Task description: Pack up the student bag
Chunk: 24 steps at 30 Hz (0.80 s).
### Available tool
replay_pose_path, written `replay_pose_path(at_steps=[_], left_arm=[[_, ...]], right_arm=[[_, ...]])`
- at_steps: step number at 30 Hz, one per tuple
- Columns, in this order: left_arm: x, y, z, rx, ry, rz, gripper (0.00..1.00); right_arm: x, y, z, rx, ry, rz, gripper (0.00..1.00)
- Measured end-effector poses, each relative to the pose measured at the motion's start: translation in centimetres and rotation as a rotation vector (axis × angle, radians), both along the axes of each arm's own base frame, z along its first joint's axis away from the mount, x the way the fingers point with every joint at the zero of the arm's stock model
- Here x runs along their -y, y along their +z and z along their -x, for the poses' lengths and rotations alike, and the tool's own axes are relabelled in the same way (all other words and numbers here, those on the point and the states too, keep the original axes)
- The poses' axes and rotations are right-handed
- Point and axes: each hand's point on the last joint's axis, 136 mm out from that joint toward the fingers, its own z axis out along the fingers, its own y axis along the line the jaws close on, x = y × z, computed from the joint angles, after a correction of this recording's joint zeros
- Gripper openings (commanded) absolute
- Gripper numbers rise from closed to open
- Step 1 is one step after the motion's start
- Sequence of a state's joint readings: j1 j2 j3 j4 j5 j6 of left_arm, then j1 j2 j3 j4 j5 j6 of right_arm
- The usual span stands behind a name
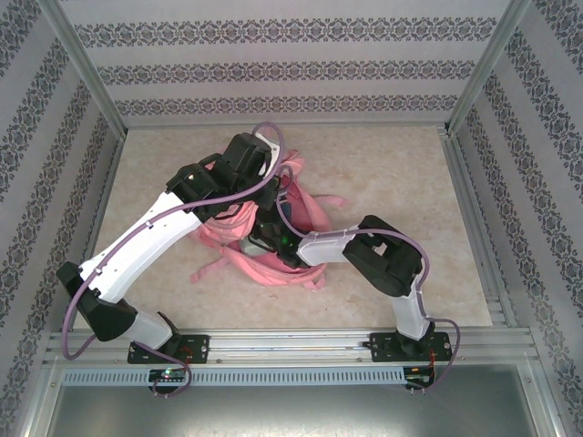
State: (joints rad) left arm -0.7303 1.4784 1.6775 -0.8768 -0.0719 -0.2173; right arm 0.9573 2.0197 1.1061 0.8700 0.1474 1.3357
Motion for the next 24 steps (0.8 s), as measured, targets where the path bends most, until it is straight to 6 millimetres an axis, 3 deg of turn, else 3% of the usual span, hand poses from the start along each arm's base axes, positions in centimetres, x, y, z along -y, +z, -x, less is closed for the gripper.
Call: replay_pose_path(at_steps=[8,12,16,20,24], left_arm=[[0.7,0.2,0.2,-0.007,-0.03,0.056,0.0],[0.5,-0.1,0.4,-0.006,-0.031,0.092,0.0],[0.0,-0.7,0.7,-0.015,-0.028,0.115,0.0],[0.2,-1.3,1.0,-0.034,-0.044,0.133,0.0],[1.0,-2.1,1.3,-0.063,-0.07,0.166,0.0]], right_arm=[[2.9,0.4,2.1,0.069,0.057,0.089,0.74],[4.5,1.3,3.3,0.119,0.097,0.137,0.74],[6.1,0.8,4.8,0.153,0.137,0.186,0.73],[8.8,0.8,6.3,0.181,0.152,0.22,0.71],[12.4,2.5,7.9,0.226,0.133,0.255,0.69]])
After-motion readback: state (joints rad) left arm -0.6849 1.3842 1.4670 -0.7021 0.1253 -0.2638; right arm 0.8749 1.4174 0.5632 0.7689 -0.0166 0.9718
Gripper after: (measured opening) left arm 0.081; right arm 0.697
